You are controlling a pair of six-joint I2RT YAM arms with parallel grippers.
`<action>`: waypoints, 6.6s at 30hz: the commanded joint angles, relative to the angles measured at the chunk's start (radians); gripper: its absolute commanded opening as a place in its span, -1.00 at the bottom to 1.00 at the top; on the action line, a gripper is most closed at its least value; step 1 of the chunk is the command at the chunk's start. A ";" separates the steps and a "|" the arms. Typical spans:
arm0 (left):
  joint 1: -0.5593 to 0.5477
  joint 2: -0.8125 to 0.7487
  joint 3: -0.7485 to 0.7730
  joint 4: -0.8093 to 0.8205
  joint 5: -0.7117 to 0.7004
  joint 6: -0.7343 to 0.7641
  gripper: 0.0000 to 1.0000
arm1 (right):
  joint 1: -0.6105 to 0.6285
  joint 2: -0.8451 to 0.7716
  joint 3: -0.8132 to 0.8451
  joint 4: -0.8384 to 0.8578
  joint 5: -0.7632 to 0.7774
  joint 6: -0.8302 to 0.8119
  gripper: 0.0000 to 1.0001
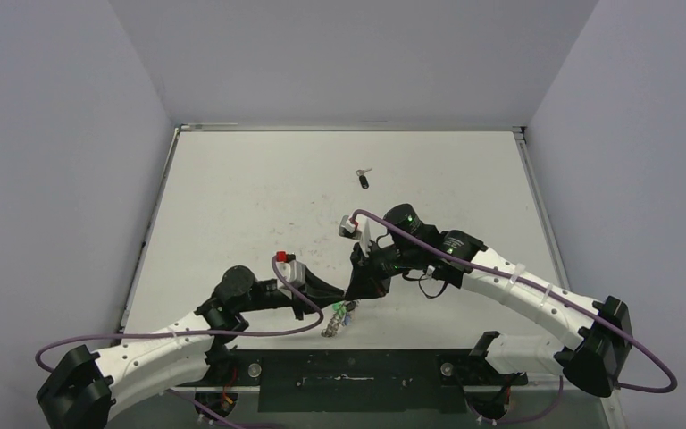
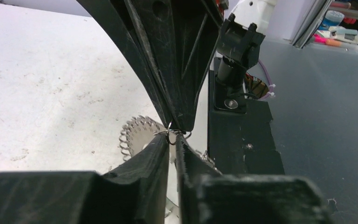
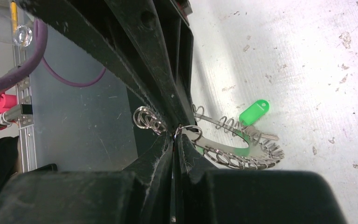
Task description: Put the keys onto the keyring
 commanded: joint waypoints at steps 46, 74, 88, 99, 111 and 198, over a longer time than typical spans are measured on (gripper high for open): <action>-0.041 -0.086 -0.144 0.138 -0.183 -0.096 -1.00 | -0.066 -0.141 -0.099 0.120 0.257 0.020 0.21; -0.042 0.117 -0.071 -0.463 -0.585 -0.554 0.09 | -0.198 0.009 -0.524 0.483 0.413 0.413 0.07; -0.035 0.298 -0.009 -0.339 -0.688 -0.383 -1.00 | -0.196 0.100 -0.546 0.650 0.287 0.475 -0.99; 0.113 0.390 0.133 -0.366 -0.571 -0.149 -1.00 | -0.198 -0.171 -0.627 0.481 0.387 0.542 -0.82; 0.154 0.163 0.405 -0.801 -0.381 -0.052 -1.00 | -0.215 -0.279 -0.576 0.366 0.444 0.487 -0.55; 0.249 -0.115 0.198 -1.168 -0.617 -0.608 0.43 | 0.205 0.382 -0.043 0.383 0.515 0.312 -0.47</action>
